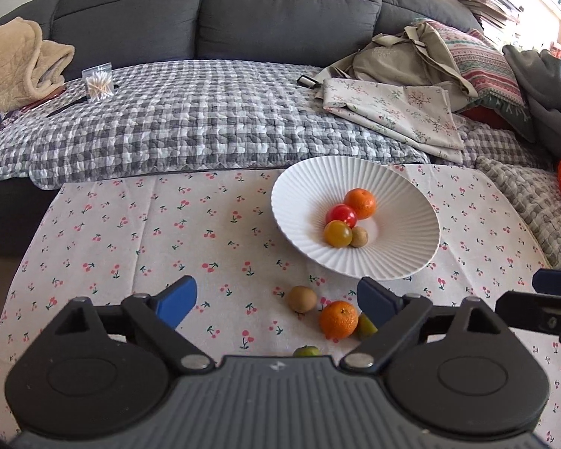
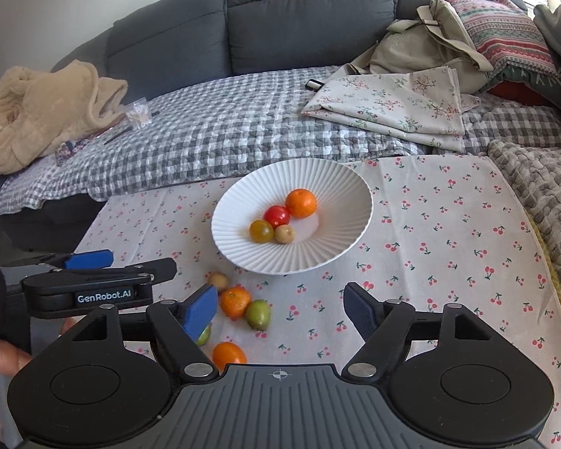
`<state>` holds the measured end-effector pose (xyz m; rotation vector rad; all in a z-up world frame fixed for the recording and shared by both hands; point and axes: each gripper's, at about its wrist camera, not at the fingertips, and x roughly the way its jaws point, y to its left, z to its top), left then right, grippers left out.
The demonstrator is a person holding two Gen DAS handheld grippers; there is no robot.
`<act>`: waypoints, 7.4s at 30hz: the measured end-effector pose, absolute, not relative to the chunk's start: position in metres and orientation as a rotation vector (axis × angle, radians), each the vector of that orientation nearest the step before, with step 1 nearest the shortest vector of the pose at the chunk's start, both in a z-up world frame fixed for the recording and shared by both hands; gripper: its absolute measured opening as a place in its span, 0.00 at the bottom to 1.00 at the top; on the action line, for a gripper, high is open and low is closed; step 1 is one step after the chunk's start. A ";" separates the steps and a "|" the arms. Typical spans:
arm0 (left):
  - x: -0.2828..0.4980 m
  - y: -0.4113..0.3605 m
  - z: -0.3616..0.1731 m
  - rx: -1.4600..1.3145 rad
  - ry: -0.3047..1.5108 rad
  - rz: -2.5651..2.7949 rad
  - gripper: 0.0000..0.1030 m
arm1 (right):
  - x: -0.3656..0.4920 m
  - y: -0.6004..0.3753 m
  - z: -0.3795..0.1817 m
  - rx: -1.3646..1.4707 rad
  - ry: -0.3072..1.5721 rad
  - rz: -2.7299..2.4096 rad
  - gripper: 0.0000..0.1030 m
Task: Organize fruits
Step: 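Withdraw both tools from the bowl back toward the remaining fruit, then grasp a kiwi with the left tool while the right tool grasps an orange tomato, then carry the kiwi and orange tomato into the white bowl and open both tools, then withdraw both tools from the bowl back toward the remaining fruit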
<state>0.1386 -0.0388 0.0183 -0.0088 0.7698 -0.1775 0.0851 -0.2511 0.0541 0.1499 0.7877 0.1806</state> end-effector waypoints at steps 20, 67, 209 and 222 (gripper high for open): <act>0.107 -0.017 0.000 -0.042 0.864 -0.168 0.99 | 0.078 -0.244 0.046 0.144 0.825 0.214 0.96; 0.120 -0.012 -0.045 -0.073 0.946 -0.185 0.24 | 0.111 -0.172 -0.064 -0.162 0.929 0.368 0.48; 0.150 -0.036 0.030 0.000 0.721 -0.110 0.99 | 0.135 -0.257 0.052 0.138 0.816 0.190 0.98; 0.113 -0.032 0.019 0.030 0.771 -0.157 0.99 | 0.098 -0.237 0.058 0.144 0.864 0.218 0.98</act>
